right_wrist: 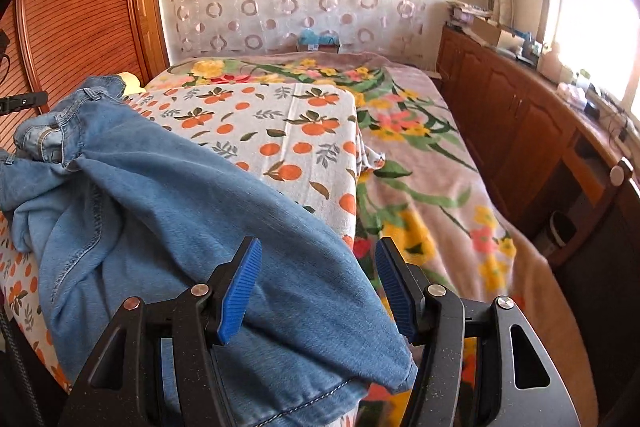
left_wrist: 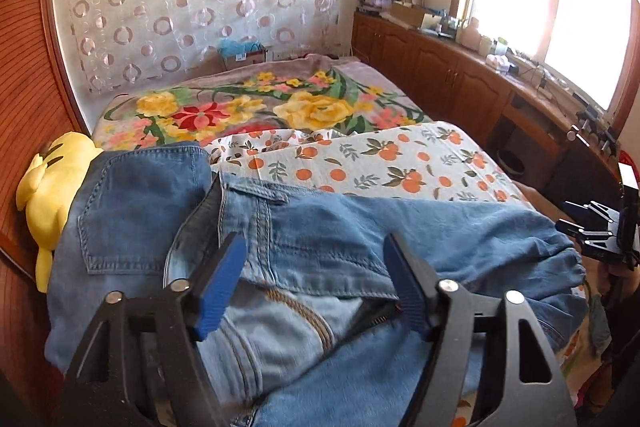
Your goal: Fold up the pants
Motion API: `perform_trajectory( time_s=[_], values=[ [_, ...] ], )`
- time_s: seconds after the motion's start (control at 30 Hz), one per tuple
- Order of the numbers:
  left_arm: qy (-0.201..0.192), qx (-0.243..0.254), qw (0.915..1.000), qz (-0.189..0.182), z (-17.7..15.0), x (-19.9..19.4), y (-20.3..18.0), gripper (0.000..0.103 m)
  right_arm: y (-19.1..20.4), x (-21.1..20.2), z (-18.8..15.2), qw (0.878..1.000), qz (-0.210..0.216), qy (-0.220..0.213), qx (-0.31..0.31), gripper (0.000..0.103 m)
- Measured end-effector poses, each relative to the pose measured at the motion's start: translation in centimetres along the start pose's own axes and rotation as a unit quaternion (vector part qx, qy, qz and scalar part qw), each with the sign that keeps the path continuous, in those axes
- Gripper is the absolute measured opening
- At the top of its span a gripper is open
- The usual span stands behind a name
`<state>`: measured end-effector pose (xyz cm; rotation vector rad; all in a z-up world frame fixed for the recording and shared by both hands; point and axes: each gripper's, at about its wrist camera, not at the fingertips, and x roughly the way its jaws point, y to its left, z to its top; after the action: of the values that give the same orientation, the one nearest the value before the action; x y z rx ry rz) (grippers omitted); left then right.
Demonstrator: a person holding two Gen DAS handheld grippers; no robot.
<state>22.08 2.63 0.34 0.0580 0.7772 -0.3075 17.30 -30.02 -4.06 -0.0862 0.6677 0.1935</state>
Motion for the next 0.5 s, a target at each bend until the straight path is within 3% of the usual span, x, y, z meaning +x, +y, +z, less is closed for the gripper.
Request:
perform_trajectory(
  time_s=[0.3,0.5],
  values=[
    [0.047,0.021,0.9979,0.04,3.2,3.5,2.2,0.074,-1.8,1.6,1.9,0.999,0.045,0.021,0.019,0.061],
    [0.089,0.014,0.9954,0.034,3.2,6.6,3.7,0.055,-2.6,3.1,2.5,0.998,0.05,0.047,0.015,0.061]
  ],
)
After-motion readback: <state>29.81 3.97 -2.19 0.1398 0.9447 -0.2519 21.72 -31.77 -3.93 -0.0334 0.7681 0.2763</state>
